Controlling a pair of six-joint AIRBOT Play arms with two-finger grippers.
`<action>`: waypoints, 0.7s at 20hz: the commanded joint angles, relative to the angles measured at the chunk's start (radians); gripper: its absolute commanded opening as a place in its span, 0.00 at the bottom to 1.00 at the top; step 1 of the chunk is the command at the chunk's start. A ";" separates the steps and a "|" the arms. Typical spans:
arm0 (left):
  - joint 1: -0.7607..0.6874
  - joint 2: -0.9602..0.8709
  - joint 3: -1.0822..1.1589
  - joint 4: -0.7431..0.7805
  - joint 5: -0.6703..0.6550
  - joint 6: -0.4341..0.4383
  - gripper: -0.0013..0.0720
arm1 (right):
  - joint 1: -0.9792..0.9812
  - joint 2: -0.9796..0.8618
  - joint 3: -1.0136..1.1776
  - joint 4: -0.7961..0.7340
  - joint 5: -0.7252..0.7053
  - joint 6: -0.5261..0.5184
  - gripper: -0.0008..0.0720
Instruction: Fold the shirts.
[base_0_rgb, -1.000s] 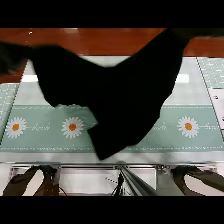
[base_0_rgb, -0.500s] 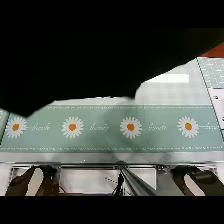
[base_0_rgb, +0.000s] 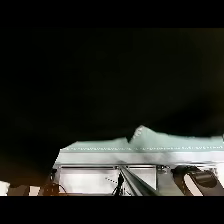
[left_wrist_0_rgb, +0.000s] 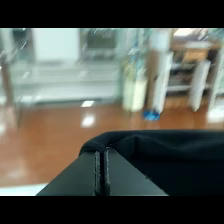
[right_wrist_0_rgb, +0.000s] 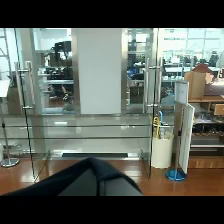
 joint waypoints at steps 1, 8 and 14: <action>0.001 0.012 0.008 0.054 -0.095 -0.019 0.06 | 0.000 0.010 0.000 -0.030 0.008 0.014 0.03; 0.001 0.047 0.008 0.054 -0.096 -0.059 0.06 | 0.000 -0.049 0.201 -0.034 0.094 0.010 0.03; 0.002 -0.017 -0.113 0.053 -0.210 -0.063 0.06 | 0.000 -0.303 0.313 -0.045 0.448 -0.124 0.03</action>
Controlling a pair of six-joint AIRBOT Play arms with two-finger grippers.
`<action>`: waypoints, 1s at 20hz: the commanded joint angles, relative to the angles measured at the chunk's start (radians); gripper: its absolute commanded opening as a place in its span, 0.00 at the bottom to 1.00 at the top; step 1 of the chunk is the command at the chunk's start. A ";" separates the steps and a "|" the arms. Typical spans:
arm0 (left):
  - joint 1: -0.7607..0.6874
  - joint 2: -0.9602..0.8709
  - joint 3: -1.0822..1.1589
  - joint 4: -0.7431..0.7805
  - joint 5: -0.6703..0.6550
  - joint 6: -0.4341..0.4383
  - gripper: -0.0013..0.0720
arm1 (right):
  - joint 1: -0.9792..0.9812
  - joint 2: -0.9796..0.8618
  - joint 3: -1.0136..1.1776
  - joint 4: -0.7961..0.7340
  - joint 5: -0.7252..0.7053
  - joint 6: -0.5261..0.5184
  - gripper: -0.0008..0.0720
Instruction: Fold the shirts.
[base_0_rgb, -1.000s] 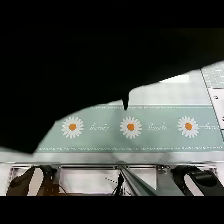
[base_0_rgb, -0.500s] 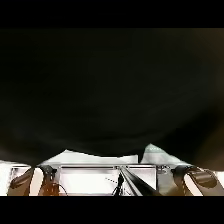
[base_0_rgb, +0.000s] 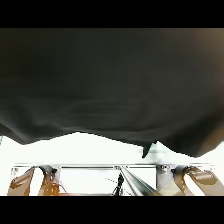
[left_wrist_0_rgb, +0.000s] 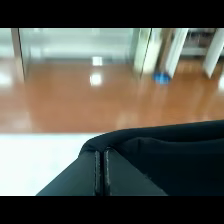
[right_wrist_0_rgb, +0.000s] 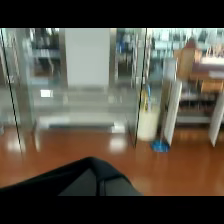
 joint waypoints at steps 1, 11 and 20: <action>0.001 -0.035 -0.122 -0.002 -0.053 -0.005 0.06 | 0.000 -0.169 0.038 -0.012 0.197 -0.077 0.03; -0.064 -0.329 -0.581 -0.005 0.206 0.135 0.06 | 0.000 -0.738 0.038 0.097 -0.014 -0.139 0.03; -0.311 -0.740 -0.581 -0.005 0.543 0.229 0.06 | 0.000 -1.004 0.038 0.097 -0.302 -0.100 0.03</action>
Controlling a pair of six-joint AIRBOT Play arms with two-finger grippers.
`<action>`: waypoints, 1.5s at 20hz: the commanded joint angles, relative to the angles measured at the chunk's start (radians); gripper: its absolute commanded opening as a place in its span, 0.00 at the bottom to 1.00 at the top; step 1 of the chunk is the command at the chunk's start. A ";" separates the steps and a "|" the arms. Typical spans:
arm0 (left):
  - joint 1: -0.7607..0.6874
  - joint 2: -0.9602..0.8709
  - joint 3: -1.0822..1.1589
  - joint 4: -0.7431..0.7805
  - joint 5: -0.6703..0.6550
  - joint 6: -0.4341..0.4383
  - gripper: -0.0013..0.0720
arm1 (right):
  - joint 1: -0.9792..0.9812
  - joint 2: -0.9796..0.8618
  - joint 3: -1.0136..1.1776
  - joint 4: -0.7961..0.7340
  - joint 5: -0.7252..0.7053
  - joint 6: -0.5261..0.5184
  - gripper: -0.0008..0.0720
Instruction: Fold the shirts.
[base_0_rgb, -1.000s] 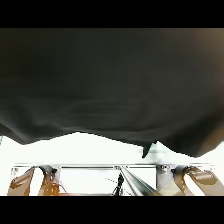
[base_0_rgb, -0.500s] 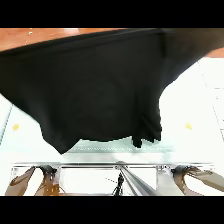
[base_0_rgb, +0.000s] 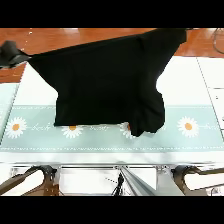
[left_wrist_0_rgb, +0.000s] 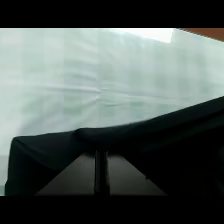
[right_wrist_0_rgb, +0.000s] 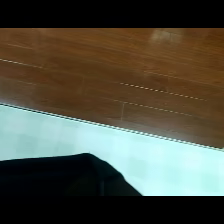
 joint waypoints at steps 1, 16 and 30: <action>-0.081 -0.159 -0.004 -0.009 0.131 0.029 0.06 | 0.000 -0.121 0.001 0.010 -0.032 0.018 0.03; -0.147 -0.436 0.071 -0.008 -0.011 0.026 0.64 | -0.008 -0.256 0.001 0.011 0.222 0.034 0.56; 0.304 -0.187 -0.465 0.020 -0.429 0.083 0.82 | -0.405 -0.090 -0.077 0.160 0.649 -0.022 0.61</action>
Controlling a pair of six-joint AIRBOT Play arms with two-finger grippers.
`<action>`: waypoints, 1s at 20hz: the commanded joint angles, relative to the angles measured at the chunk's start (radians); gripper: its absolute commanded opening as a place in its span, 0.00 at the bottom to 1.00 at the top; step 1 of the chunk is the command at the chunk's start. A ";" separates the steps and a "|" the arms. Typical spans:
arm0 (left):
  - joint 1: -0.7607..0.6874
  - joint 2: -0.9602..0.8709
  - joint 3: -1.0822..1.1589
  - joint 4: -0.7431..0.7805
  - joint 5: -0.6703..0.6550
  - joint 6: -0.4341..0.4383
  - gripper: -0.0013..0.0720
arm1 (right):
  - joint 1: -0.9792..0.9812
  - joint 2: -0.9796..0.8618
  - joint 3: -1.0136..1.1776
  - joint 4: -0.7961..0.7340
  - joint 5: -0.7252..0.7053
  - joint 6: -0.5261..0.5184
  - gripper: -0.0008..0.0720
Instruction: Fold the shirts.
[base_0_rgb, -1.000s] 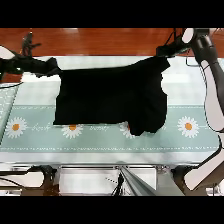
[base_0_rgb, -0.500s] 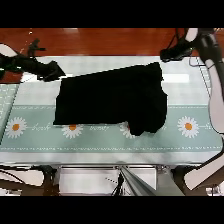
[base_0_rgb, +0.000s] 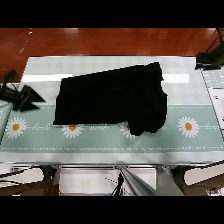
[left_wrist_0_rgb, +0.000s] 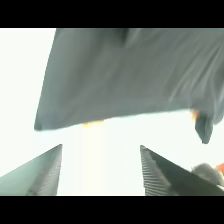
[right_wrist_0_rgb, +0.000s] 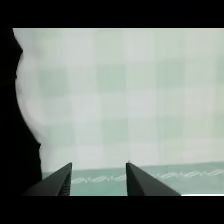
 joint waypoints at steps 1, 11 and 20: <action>0.055 0.029 -0.211 -0.003 0.031 0.053 0.82 | -0.085 0.005 -0.041 0.100 0.074 -0.006 0.61; -0.076 -0.061 -0.280 -0.024 0.263 0.052 0.82 | -0.089 0.005 -0.047 0.128 0.055 -0.014 0.61; -0.195 -0.096 -0.279 -0.118 0.464 -0.019 0.32 | -0.089 0.005 -0.047 0.142 0.058 -0.015 0.61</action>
